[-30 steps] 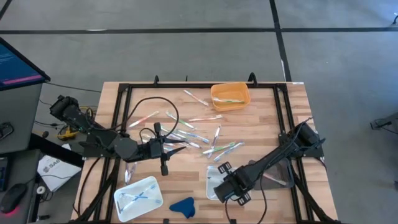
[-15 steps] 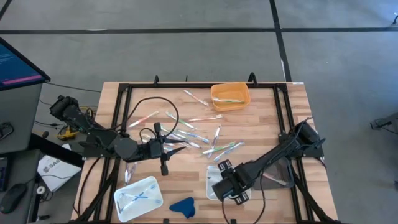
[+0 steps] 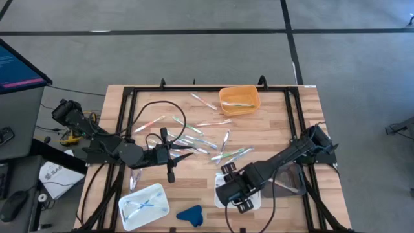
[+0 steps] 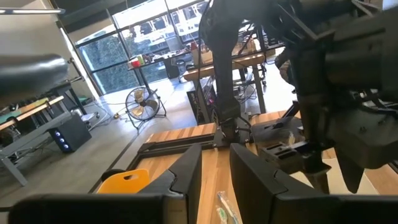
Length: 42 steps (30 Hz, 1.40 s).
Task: Pick & Place Toothbrushes
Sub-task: Put the orange toothbrush into the black bin
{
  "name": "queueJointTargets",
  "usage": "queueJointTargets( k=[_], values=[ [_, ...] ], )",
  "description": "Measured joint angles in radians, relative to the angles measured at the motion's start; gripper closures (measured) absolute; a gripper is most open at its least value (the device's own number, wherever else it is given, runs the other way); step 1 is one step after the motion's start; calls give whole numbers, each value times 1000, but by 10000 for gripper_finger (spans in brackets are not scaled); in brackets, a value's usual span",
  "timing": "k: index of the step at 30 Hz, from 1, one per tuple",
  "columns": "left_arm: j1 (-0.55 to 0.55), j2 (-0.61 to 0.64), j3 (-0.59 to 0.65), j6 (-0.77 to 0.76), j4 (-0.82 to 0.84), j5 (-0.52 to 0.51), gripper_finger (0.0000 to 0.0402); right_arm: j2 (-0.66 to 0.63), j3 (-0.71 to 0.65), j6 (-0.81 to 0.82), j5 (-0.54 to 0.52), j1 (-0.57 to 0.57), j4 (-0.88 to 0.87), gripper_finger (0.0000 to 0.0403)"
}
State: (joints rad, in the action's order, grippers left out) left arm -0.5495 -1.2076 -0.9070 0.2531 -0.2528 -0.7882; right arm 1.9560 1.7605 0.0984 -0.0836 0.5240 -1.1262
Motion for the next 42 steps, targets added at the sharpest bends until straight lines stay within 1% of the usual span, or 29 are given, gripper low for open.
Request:
queueJointTargets(
  k=[6, 9, 13, 17, 23, 26, 28, 31, 36, 40, 42],
  values=[
    [0, 0, 0, -1, 8, 0, 325, 0, 12, -53, -1, -12, 5, 258],
    [0, 0, 0, -7, 11, 0, 325, 0, 12, -54, 3, -10, 4, 273],
    [0, 0, 0, -7, 13, 0, 325, -1, 3, -54, 4, -2, -8, 286],
    [0, 0, 0, -7, 15, 0, 325, -1, 2, -38, -34, 19, -41, 296],
    [0, 0, 0, -22, 29, 0, 325, -24, -13, -64, -48, 54, -2, 311],
    [0, 0, 0, -26, 31, 0, 325, -92, -90, -79, -48, 59, 99, 314],
    [0, 0, 0, -27, 34, 0, 325, -159, -177, -73, -49, 59, 187, 315],
    [0, 0, 0, -29, 38, 0, 325, -292, -340, -57, -49, 57, 338, 316],
    [13, 0, 0, -29, 37, 1, 325, -523, -567, -82, -55, 12, 674, 316],
    [35, 0, 0, -30, 37, 0, 325, -684, -680, -151, -97, -26, 932, 316],
    [46, 0, 0, -30, 39, 0, 325, -751, -729, -204, -101, -41, 1031, 316]
  ],
)
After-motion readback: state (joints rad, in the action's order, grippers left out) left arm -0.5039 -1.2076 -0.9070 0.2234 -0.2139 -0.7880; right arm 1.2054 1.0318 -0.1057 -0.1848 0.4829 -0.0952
